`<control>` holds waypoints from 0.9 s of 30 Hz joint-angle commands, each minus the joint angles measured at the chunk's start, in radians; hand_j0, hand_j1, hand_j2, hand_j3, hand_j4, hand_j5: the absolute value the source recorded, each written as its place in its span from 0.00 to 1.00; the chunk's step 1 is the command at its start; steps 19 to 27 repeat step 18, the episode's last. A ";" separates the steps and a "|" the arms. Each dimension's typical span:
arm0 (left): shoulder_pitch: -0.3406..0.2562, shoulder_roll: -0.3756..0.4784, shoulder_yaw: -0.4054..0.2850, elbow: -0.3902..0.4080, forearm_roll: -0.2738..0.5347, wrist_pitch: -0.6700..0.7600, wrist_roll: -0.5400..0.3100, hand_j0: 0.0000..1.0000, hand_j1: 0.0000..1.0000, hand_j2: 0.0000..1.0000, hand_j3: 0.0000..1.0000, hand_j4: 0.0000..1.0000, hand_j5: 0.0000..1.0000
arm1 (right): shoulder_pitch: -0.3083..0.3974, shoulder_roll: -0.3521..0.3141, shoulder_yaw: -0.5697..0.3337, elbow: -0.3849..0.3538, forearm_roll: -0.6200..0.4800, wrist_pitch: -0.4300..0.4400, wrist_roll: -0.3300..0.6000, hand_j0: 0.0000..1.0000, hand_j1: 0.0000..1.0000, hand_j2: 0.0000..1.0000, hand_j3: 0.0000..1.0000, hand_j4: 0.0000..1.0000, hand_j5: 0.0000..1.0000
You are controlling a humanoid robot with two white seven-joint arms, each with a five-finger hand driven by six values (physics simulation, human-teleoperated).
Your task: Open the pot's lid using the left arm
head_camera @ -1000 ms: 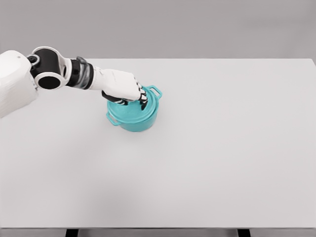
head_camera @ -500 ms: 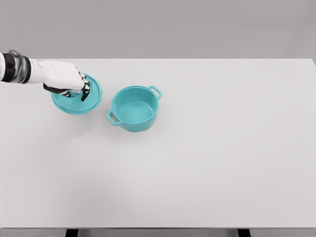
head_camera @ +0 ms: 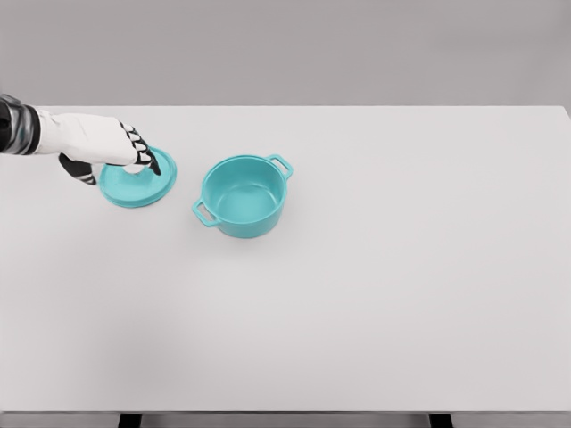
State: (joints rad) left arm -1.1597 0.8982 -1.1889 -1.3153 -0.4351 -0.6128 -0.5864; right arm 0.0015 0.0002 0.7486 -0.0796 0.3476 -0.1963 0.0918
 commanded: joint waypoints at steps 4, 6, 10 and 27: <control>0.026 0.080 0.032 0.008 0.093 0.002 0.002 1.00 1.00 1.00 1.00 1.00 1.00 | 0.000 0.000 0.000 0.000 0.001 0.000 0.000 1.00 1.00 1.00 1.00 1.00 1.00; 0.046 0.130 0.051 0.033 0.179 0.002 0.002 1.00 1.00 1.00 1.00 1.00 1.00 | 0.000 0.000 0.000 0.000 0.001 0.000 0.000 1.00 1.00 1.00 1.00 1.00 1.00; 0.072 0.130 0.071 0.128 0.349 0.002 0.002 1.00 1.00 1.00 1.00 1.00 1.00 | 0.000 0.000 0.000 0.000 0.001 0.000 0.000 1.00 1.00 1.00 1.00 1.00 1.00; 0.080 0.120 0.081 0.218 0.363 0.002 0.002 1.00 1.00 1.00 1.00 1.00 1.00 | 0.000 0.000 0.000 0.000 0.001 0.000 0.000 1.00 1.00 1.00 1.00 1.00 1.00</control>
